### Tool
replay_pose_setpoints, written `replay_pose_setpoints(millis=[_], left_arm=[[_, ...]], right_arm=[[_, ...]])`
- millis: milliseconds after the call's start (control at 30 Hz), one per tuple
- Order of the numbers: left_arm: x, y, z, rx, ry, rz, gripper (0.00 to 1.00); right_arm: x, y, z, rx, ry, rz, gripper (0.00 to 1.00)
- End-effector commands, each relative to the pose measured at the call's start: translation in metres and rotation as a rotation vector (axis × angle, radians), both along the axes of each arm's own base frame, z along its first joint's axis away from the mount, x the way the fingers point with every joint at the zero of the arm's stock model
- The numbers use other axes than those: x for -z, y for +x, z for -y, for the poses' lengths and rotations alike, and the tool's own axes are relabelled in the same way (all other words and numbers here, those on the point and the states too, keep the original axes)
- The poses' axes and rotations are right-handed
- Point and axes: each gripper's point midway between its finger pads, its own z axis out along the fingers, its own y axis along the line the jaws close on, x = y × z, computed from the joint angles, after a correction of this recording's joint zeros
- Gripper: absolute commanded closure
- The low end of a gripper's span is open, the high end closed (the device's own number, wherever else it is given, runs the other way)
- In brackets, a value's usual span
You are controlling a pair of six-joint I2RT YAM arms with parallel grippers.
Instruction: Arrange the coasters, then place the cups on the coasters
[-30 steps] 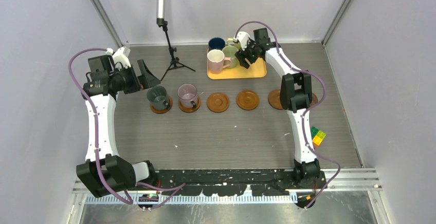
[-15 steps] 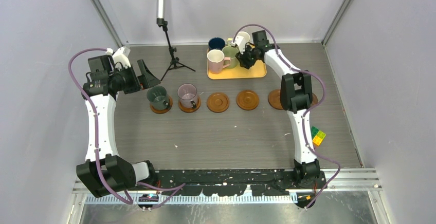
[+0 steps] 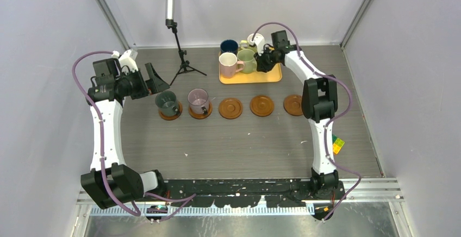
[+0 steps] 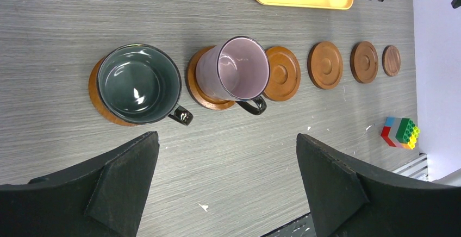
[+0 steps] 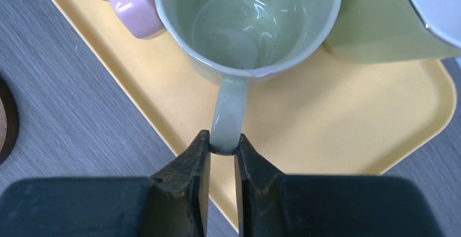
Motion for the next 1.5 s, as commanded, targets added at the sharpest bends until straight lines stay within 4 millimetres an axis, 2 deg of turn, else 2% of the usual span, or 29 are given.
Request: replay_pose_setpoints(millis=[0,167,233,300,333,433,633,800,900,1133,1200,1300,1367,1400,1467], left_arm=[[-0.011,0.004,0.001,0.014,-0.008,0.049,0.0],[-0.011,0.004,0.002,0.019,-0.009,0.047,0.0],[-0.012,0.003,0.002,0.018,-0.004,0.051,0.0],[-0.012,0.004,0.001,0.018,-0.003,0.053,0.0],[-0.013,0.004,0.002,0.019,-0.004,0.054,0.0],[-0.012,0.004,0.001,0.018,-0.002,0.048,0.0],[-0.012,0.002,0.0,0.012,0.006,0.055,0.0],[-0.012,0.003,0.001,0.017,0.0,0.049,0.0],[-0.014,0.002,0.002,0.017,-0.002,0.056,0.0],[-0.015,0.001,0.003,0.02,-0.002,0.059,0.0],[-0.016,0.001,0.003,0.022,-0.004,0.062,0.0],[-0.02,0.0,0.003,0.026,-0.001,0.067,0.0],[-0.022,0.001,0.004,0.032,-0.008,0.07,0.0],[-0.023,0.0,0.006,0.036,-0.013,0.072,0.0],[-0.023,0.0,0.006,0.036,-0.015,0.072,0.0]], right_arm=[[-0.062,-0.002,0.002,0.016,0.083,0.057,0.85],[-0.051,-0.008,0.01,0.019,0.033,0.023,0.85],[-0.045,-0.01,0.014,0.028,0.007,0.009,0.75],[-0.041,-0.007,0.016,0.051,0.002,0.001,0.54],[-0.041,-0.004,0.016,0.063,0.007,0.0,0.49],[-0.04,0.004,0.012,0.079,0.014,-0.008,0.47],[-0.025,0.013,0.006,0.074,-0.004,-0.025,0.47],[-0.02,0.018,-0.002,0.073,-0.002,-0.023,0.5],[-0.018,0.022,-0.005,0.083,0.002,-0.014,0.54],[-0.011,0.027,-0.008,0.1,-0.011,-0.009,0.56],[-0.008,0.028,-0.006,0.11,-0.022,-0.007,0.59],[-0.008,0.028,-0.003,0.117,-0.041,-0.006,0.74],[-0.014,0.027,-0.001,0.119,-0.043,0.0,0.95],[-0.019,0.027,0.0,0.126,-0.043,0.007,0.99],[-0.033,0.026,0.003,0.143,-0.038,0.024,1.0]])
